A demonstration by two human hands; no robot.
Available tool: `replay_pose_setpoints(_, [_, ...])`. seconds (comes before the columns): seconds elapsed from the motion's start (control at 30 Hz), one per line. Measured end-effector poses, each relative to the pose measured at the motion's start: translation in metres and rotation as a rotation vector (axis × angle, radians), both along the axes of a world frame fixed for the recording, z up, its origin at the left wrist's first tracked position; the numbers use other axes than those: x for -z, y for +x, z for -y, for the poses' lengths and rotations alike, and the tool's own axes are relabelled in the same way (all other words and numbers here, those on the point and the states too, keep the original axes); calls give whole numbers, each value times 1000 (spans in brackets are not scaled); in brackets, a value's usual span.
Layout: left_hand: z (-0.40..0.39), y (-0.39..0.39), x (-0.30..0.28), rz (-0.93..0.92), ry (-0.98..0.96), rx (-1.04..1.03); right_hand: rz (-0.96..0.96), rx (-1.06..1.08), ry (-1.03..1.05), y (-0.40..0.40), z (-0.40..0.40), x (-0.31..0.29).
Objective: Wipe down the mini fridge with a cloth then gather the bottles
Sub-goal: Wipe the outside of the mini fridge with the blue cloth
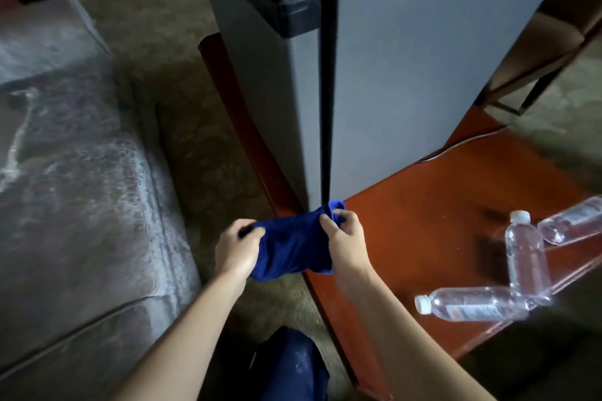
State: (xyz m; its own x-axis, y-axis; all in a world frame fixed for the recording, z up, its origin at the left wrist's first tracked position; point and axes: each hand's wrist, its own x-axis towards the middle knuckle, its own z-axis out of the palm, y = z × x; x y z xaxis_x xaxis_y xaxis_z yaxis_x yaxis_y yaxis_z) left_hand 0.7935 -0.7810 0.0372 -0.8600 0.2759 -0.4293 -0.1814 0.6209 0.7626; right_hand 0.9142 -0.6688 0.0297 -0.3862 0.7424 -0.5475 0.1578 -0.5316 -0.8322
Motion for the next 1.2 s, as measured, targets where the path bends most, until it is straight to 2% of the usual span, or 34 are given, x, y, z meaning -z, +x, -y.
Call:
replay_pose_setpoints(0.17, [8, 9, -31, 181, 47, -85, -98, 18, -113, 1, 7, -44])
replay_pose_setpoints(0.33, [27, -2, -42, 589, 100, -174, -130, 17, -135, -9, 21, -77])
replay_pose_setpoints(0.5, [35, -24, -65, 899, 273, -115, -119, 56, -149, -30, 32, -102])
replay_pose_setpoints(0.57, [31, -40, -71, 936, 288, -62, -97, 66, -132, -47, 37, -110])
replay_pose_setpoints(0.77, [11, -128, -69, 715, 85, 51, -13, 184, -130, -129, 39, -112])
replay_pose_setpoints(0.93, [7, -221, -88, 278, -22, 142, 57, 279, -166, -216, 36, -119])
replay_pose_setpoints(1.1, [-15, -297, -109, 206, -76, 267, 104, 368, -216, -293, 21, -118])
replay_pose_setpoints(1.2, [-34, -332, -114, 231, -61, 267, 44, 400, -303, -323, 3, -120])
